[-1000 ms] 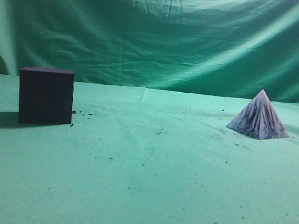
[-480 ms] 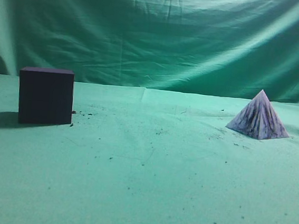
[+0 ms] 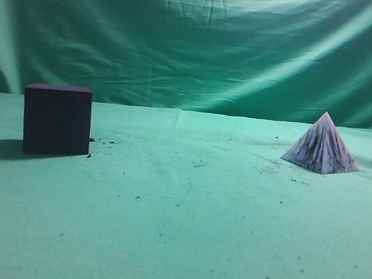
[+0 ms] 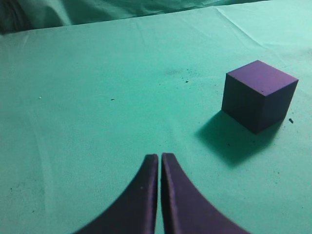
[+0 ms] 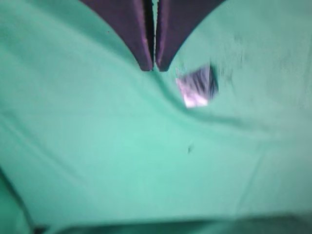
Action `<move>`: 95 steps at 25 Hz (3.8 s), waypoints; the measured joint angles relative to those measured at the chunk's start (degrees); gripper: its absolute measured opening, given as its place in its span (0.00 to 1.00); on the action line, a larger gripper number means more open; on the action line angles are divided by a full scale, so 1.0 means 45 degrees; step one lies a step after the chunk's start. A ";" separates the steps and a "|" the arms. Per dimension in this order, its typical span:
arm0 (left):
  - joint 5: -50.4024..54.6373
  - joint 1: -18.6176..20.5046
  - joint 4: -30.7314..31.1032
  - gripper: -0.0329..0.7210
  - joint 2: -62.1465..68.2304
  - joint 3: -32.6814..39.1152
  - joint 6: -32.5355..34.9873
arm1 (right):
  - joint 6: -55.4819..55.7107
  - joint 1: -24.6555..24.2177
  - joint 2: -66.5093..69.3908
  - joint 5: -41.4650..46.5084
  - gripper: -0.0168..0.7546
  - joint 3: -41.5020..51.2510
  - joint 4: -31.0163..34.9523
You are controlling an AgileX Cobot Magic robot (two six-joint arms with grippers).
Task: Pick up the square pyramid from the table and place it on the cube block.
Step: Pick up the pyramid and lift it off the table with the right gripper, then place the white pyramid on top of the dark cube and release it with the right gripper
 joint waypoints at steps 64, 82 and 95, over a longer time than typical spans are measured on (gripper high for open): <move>0.0000 0.0000 -0.0072 0.04 0.0000 0.0000 0.0000 | 0.0355 0.5077 1.5426 0.4305 0.49 -1.1802 -0.3472; 0.0000 0.0000 -0.0072 0.04 0.0000 0.0000 0.0000 | 0.0375 1.0807 1.8217 0.3335 0.49 -1.5351 -0.2355; 0.0000 0.0000 -0.0072 0.04 0.0000 0.0000 0.0000 | 0.0375 1.0807 1.8920 0.2638 0.81 -1.5705 -0.2274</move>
